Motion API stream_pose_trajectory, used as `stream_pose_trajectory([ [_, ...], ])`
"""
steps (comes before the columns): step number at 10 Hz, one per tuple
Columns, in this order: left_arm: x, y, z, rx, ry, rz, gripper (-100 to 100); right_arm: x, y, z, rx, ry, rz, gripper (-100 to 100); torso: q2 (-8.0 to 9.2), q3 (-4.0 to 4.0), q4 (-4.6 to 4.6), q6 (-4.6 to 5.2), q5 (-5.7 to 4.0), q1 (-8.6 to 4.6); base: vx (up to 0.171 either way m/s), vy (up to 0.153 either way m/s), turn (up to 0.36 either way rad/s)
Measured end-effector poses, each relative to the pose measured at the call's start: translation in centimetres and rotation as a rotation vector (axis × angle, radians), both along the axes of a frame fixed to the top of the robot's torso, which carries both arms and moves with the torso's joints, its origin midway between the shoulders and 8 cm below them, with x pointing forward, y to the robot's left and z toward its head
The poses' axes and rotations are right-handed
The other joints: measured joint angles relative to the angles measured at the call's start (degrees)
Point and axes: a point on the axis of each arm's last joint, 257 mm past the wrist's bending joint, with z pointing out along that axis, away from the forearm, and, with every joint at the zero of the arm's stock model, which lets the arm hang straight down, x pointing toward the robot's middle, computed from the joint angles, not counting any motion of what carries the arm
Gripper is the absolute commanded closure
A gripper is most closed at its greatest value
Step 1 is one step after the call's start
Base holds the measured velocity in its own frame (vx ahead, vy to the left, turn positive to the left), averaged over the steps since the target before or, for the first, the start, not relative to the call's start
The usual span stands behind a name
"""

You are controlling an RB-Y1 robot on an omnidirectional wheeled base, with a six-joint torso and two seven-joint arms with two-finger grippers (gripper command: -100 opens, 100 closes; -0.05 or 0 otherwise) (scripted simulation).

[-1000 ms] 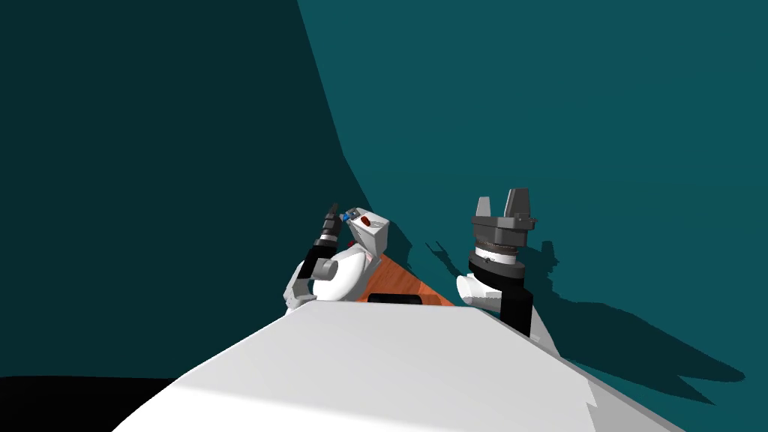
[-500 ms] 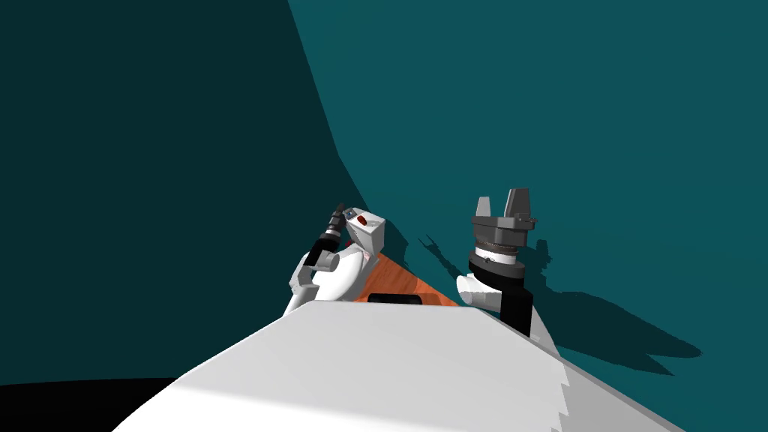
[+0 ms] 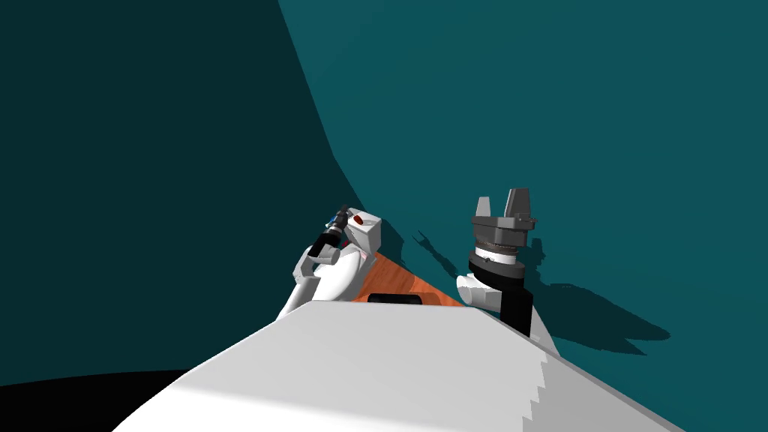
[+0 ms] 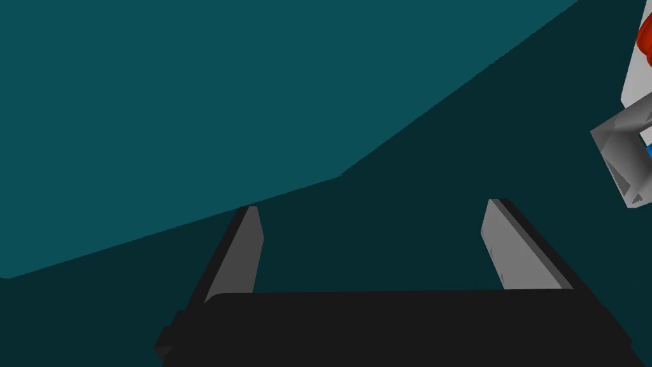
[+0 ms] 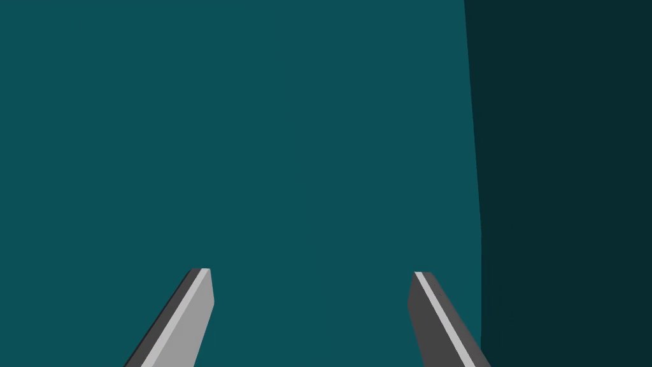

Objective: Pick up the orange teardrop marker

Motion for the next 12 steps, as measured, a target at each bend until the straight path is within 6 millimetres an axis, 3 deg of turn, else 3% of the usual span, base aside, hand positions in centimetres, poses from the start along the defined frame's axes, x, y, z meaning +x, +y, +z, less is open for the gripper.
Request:
stream_pose_trajectory([
  [7,3.9,2.2,-4.0,0.109,0.175,0.043,-100,0.0,0.0,0.0,0.0,0.0,0.0,0,-0.08,-0.05,-0.02,-0.01,0.0,0.0,-0.015,-0.031,-0.064],
  [12,6.3,5.6,-7.0,0.21,0.325,0.096,-100,0.0,0.0,0.0,0.0,0.0,0.0,0,-0.13,-0.07,-0.03,0.01,-0.02,-0.08,0.0,-0.047,-0.064],
])
